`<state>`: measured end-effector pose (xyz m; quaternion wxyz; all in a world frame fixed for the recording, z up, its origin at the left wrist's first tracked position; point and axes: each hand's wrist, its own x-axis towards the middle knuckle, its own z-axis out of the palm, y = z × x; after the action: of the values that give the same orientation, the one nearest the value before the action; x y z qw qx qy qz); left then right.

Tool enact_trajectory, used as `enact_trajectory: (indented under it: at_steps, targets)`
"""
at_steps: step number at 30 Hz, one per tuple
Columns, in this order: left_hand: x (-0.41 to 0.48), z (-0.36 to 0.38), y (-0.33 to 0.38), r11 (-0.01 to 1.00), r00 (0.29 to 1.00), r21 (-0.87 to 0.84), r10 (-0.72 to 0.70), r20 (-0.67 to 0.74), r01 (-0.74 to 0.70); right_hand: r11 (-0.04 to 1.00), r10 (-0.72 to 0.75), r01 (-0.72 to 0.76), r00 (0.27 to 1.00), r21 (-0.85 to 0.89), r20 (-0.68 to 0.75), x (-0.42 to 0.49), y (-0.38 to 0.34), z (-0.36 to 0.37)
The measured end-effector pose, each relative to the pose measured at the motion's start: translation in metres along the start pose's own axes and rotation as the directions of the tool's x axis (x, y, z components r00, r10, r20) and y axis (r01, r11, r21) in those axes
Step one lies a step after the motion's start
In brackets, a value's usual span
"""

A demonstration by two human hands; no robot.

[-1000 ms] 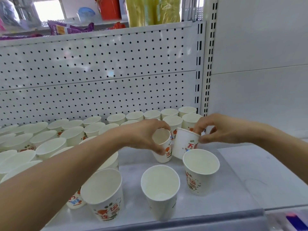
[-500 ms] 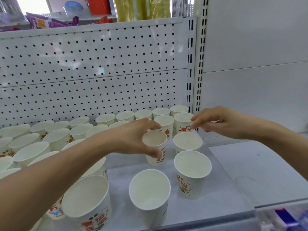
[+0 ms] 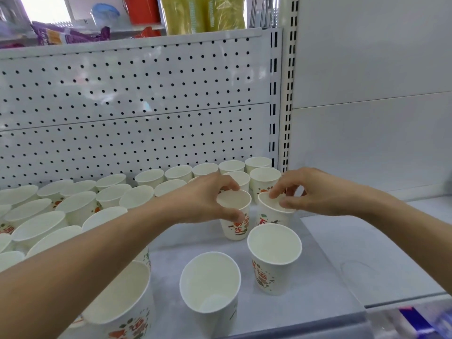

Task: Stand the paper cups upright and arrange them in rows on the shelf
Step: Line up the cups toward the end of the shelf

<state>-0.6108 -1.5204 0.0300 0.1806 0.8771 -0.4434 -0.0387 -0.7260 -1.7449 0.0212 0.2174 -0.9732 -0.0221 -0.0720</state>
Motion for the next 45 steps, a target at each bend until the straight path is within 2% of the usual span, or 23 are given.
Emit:
enact_trajectory:
  at_steps: [9, 12, 19, 26, 39, 45]
  targets:
    - [-0.001, 0.003, 0.004, 0.999, 0.998, -0.034, -0.009, -0.068, 0.007, 0.999, 0.042, -0.040, 0.993, 0.018, -0.111, 0.015, 0.005, -0.003]
    - [0.000, 0.005, 0.006, 0.999, 0.996, -0.045, -0.023, -0.083, 0.019, 1.000, 0.031, -0.030, 0.994, 0.007, -0.103, 0.018, 0.007, -0.006]
    - [-0.004, 0.005, 0.008, 0.994, 0.988, -0.049, -0.098, -0.119, 0.093, 0.981, 0.094, -0.068, 0.986, 0.181, -0.135, 0.004, 0.017, 0.006]
    - [0.001, 0.006, 0.010, 0.993, 0.984, -0.058, -0.110, -0.137, 0.103, 0.980, 0.105, -0.065, 0.972, 0.190, -0.210, -0.003, 0.030, 0.028]
    - [-0.003, -0.002, 0.012, 0.990, 0.980, -0.052, -0.135, -0.146, 0.128, 0.985, 0.116, -0.086, 0.972, 0.148, -0.204, -0.006, 0.026, 0.027]
    - [-0.035, -0.019, 0.027, 0.991, 0.962, -0.084, -0.123, -0.243, 0.106, 0.993, 0.054, -0.014, 0.933, 0.115, -0.355, -0.020, 0.015, 0.024]
